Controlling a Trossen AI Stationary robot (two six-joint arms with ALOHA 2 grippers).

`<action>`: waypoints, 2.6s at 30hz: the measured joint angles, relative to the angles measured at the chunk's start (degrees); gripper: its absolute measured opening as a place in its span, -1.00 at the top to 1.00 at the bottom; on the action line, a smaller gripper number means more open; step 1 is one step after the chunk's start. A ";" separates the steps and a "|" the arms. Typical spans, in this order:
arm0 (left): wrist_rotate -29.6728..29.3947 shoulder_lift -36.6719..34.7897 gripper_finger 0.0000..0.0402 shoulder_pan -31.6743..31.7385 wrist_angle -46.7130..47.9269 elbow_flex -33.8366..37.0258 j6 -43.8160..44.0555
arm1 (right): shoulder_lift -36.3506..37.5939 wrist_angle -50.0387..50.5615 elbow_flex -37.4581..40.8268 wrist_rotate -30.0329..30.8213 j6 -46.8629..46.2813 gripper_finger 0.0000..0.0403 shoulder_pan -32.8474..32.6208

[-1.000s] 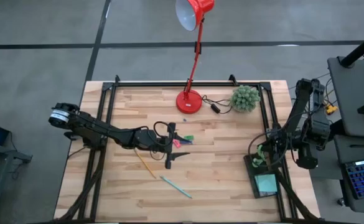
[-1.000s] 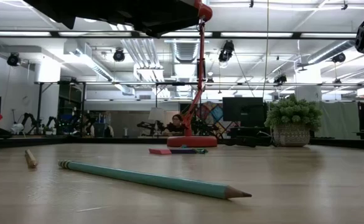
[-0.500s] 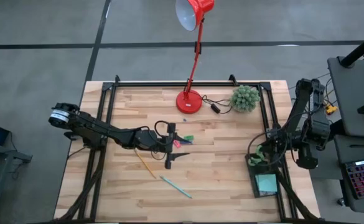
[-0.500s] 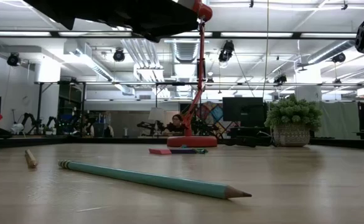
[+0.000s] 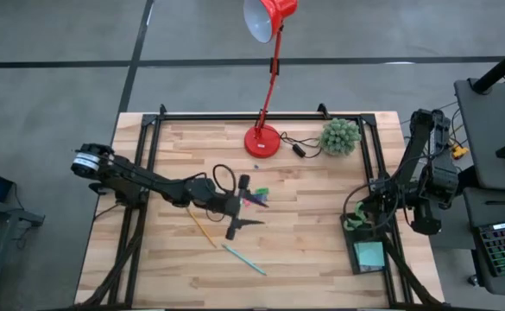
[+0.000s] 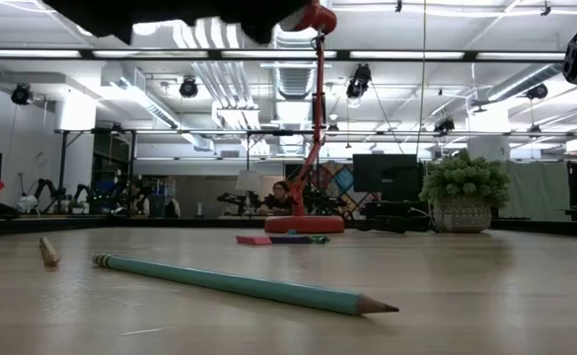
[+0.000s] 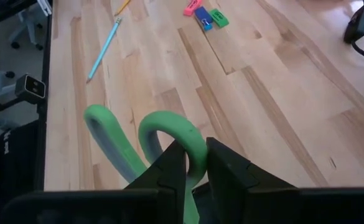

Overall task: Pick and place office supplies into organizer
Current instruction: Put the green scissors into the black desk organizer

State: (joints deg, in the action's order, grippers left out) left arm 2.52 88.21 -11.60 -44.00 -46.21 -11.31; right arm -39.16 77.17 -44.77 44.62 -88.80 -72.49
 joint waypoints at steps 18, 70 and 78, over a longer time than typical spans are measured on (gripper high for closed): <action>12.74 33.29 0.00 4.34 -4.60 -33.77 -2.48 | 0.00 -1.16 0.02 0.00 -0.28 0.76 0.00; 15.04 49.80 0.25 5.88 0.13 -56.84 7.97 | 0.00 -1.20 0.02 1.88 0.33 0.78 0.00; 15.92 48.66 0.31 6.01 1.45 -56.44 7.58 | 0.02 -1.17 0.02 2.54 0.76 0.78 0.00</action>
State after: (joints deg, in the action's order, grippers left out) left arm 18.44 136.86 -5.59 -42.56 -102.65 -3.73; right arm -39.13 75.99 -44.75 47.16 -88.03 -72.49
